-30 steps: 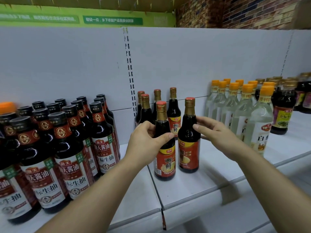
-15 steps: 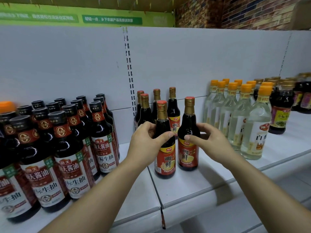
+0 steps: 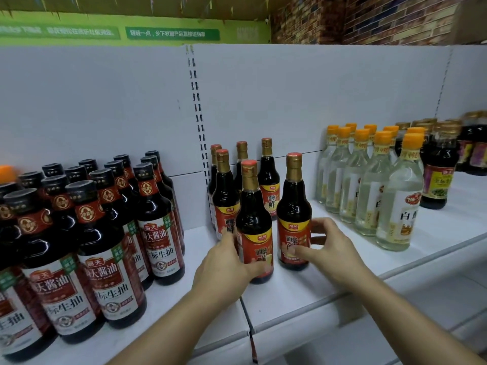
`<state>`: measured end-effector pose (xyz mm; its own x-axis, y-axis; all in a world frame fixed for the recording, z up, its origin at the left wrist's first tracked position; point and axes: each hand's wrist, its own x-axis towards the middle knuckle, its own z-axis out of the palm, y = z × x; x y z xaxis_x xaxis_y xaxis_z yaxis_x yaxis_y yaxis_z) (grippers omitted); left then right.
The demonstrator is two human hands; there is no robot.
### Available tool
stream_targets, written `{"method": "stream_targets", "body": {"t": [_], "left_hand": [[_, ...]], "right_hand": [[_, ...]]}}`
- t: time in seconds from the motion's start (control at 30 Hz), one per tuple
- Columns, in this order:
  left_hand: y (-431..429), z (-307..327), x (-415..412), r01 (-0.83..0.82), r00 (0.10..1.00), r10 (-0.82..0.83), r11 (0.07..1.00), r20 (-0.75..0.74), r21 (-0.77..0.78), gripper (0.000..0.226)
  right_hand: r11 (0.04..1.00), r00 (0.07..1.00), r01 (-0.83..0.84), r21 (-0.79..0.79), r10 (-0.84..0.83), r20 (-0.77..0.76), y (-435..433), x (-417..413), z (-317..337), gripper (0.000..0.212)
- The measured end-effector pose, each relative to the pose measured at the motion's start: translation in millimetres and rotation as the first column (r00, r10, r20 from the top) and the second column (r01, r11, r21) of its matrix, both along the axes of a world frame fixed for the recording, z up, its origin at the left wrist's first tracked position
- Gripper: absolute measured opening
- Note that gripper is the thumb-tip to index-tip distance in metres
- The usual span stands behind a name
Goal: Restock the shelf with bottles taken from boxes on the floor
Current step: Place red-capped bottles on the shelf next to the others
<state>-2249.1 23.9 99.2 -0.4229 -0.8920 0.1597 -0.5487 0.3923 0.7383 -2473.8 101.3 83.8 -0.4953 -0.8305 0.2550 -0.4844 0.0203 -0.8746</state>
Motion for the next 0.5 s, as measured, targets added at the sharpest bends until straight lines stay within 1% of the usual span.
{"method": "stream_targets", "body": {"t": [0.13,0.23,0.33,0.4,0.5], "left_hand": [[-2,0,-5,-0.015,1.000,0.015,1.000,-0.006,0.013,0.075],[-6,0,-11,-0.021,1.000,0.021,1.000,-0.010,0.022,0.070],[-13,-3,-18,-0.035,0.999,0.035,0.999,0.021,0.030,0.061],[-18,-4,-23,-0.035,0.999,0.033,0.999,0.039,0.036,0.061],[-22,-4,-33,-0.035,0.994,0.038,0.999,0.103,-0.025,0.060]], "right_hand": [[0.999,0.999,-0.045,-0.009,0.046,0.020,-6,-11,-4,0.066],[0.996,0.993,-0.082,-0.024,0.084,0.079,-13,-20,-7,0.066],[0.993,0.987,-0.118,-0.028,0.120,0.103,-21,-27,-8,0.065],[0.989,0.983,-0.143,-0.028,0.145,0.113,-27,-32,-9,0.065],[0.984,0.971,-0.170,-0.045,0.175,0.160,-37,-38,-10,0.060]]}}
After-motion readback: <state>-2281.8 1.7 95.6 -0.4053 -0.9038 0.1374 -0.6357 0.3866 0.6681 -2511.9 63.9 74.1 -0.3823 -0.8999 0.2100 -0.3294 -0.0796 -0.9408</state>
